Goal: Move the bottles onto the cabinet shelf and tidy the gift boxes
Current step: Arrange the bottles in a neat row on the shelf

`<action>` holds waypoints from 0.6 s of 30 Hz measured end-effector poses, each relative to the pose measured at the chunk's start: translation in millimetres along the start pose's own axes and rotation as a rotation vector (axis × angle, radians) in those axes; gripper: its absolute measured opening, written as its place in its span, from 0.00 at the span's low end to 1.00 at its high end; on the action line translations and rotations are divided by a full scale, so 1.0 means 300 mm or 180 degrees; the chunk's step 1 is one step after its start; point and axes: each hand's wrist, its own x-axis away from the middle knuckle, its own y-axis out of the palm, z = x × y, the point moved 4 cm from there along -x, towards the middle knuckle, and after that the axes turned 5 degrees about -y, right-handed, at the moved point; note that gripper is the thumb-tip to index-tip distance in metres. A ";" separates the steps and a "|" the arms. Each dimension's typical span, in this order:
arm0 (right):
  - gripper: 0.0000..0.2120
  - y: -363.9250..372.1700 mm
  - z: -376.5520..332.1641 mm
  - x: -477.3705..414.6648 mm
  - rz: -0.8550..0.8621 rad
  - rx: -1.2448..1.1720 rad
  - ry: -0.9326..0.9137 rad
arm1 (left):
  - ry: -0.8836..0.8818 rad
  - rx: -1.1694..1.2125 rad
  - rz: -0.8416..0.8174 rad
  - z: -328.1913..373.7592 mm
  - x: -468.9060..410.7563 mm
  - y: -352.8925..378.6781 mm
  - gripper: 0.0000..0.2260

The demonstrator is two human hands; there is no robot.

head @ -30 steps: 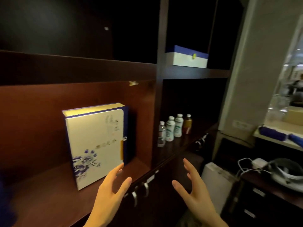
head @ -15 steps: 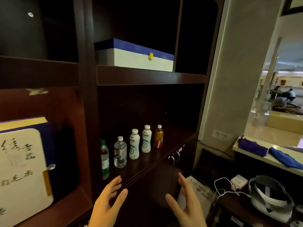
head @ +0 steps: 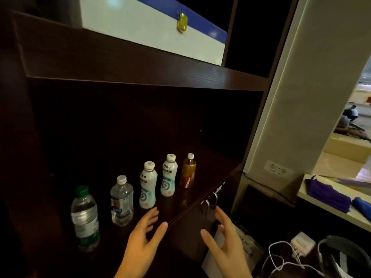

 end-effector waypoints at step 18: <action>0.40 0.078 0.540 -0.726 -0.0712 0.0101 -0.0115 | -0.0337 -0.0596 0.0763 -0.231 -0.600 0.317 0.35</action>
